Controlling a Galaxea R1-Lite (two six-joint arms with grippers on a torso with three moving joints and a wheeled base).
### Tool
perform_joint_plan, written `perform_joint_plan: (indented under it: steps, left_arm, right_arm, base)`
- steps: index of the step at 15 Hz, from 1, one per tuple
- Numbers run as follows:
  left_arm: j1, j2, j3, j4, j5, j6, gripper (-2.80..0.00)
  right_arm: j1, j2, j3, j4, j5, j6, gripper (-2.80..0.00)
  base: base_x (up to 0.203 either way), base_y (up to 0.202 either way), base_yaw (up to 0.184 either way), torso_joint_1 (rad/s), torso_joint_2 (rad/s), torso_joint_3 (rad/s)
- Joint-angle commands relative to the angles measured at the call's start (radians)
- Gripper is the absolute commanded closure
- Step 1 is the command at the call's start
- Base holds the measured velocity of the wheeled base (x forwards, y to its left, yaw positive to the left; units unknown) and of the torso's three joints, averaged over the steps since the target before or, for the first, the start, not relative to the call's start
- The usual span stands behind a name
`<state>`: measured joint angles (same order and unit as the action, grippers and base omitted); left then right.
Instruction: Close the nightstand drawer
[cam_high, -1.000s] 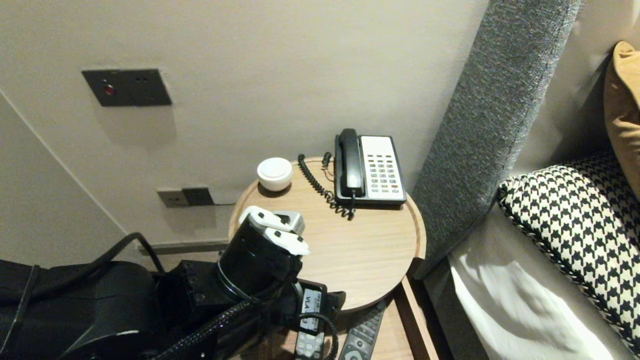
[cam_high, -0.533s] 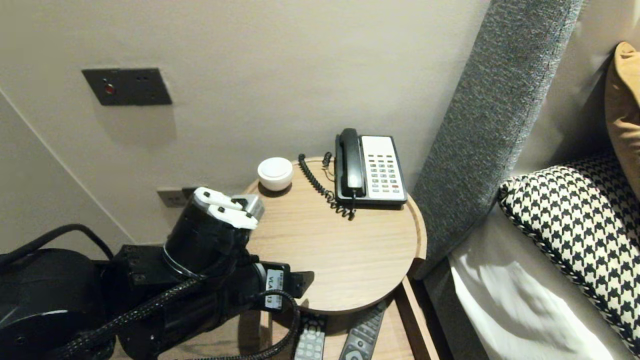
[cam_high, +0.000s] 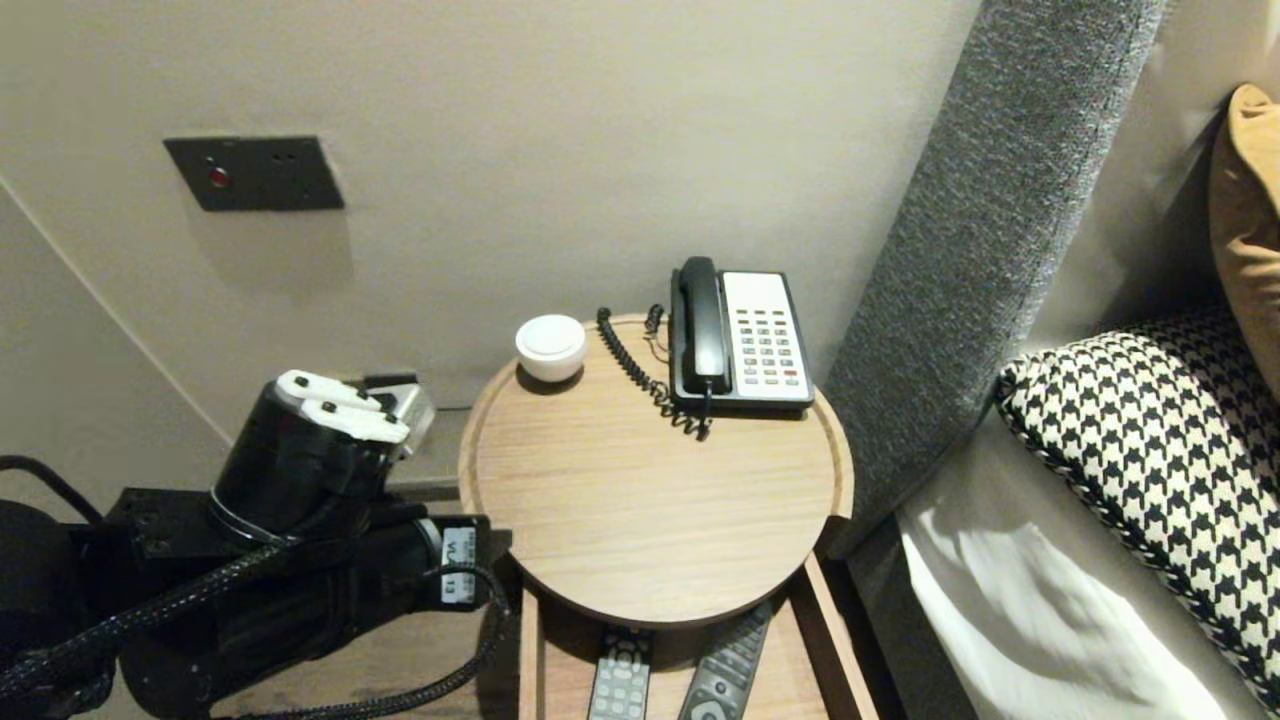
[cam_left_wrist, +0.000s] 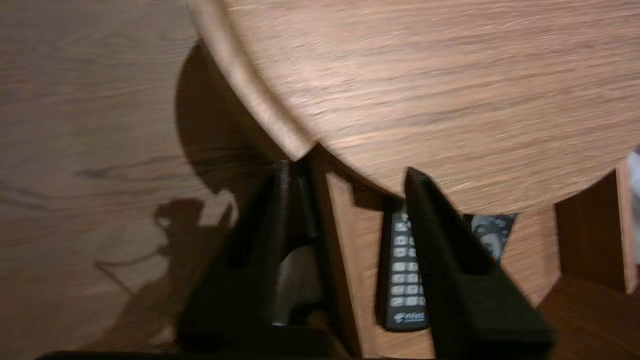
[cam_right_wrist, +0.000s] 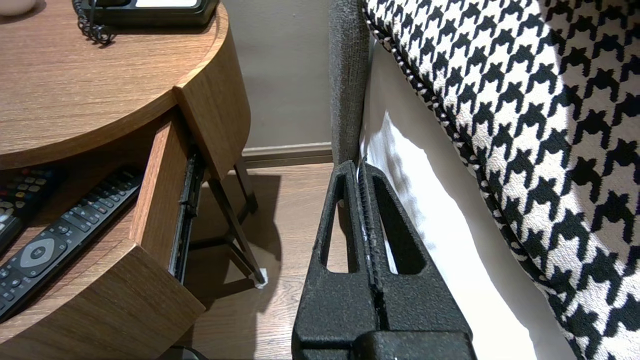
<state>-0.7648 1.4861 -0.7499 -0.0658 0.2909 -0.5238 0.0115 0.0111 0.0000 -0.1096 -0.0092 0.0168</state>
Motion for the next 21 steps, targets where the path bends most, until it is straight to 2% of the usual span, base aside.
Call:
perform_joint_plan:
  steps: [1, 6, 8, 9, 11, 14, 15, 19, 21]
  left_arm:
    - [0.047, -0.047, 0.027, 0.012, 0.002, -0.002, 0.00]
    - [0.059, -0.133, 0.047, 0.119, -0.003, -0.003, 0.00]
    - [0.058, -0.174, 0.042, 0.250, -0.032, 0.000, 0.00]
    - [0.057, -0.190, 0.042, 0.345, -0.075, 0.000, 0.00]
    - [0.056, -0.239, 0.048, 0.514, -0.207, 0.001, 0.00]
    - [0.028, -0.233, 0.053, 0.779, -0.271, 0.042, 0.00]
    - [0.019, -0.210, 0.052, 0.820, -0.328, 0.069, 0.00]
    - [-0.077, -0.101, 0.025, 0.825, -0.346, 0.069, 0.00]
    - [-0.125, -0.027, -0.011, 0.815, -0.349, 0.042, 0.00]
  right_arm:
    - [0.001, 0.000, 0.040, -0.001, 0.000, 0.000, 0.00]
    - [0.001, 0.000, 0.040, -0.001, 0.000, 0.000, 0.00]
    - [0.001, 0.000, 0.040, -0.001, 0.000, 0.000, 0.00]
    - [0.001, 0.000, 0.040, -0.001, 0.000, 0.000, 0.00]
    - [0.001, 0.000, 0.040, -0.001, 0.000, 0.000, 0.00]
    - [0.001, 0.000, 0.040, -0.001, 0.000, 0.000, 0.00]
    - [0.001, 0.000, 0.040, -0.001, 0.000, 0.000, 0.00]
    - [0.001, 0.000, 0.040, -0.001, -0.001, 0.000, 0.00]
    - [0.001, 0.000, 0.040, -0.001, -0.002, 0.000, 0.00]
  base:
    - [0.000, 0.000, 0.000, 0.000, 0.00, 0.000]
    - [0.000, 0.000, 0.000, 0.000, 0.00, 0.000]
    - [0.000, 0.000, 0.000, 0.000, 0.00, 0.000]
    - [0.000, 0.000, 0.000, 0.000, 0.00, 0.000]
    - [0.000, 0.000, 0.000, 0.000, 0.00, 0.000]
    - [0.000, 0.000, 0.000, 0.000, 0.00, 0.000]
    - [0.000, 0.000, 0.000, 0.000, 0.00, 0.000]
    - [0.000, 0.000, 0.000, 0.000, 0.00, 0.000]
    - [0.000, 0.000, 0.000, 0.000, 0.00, 0.000]
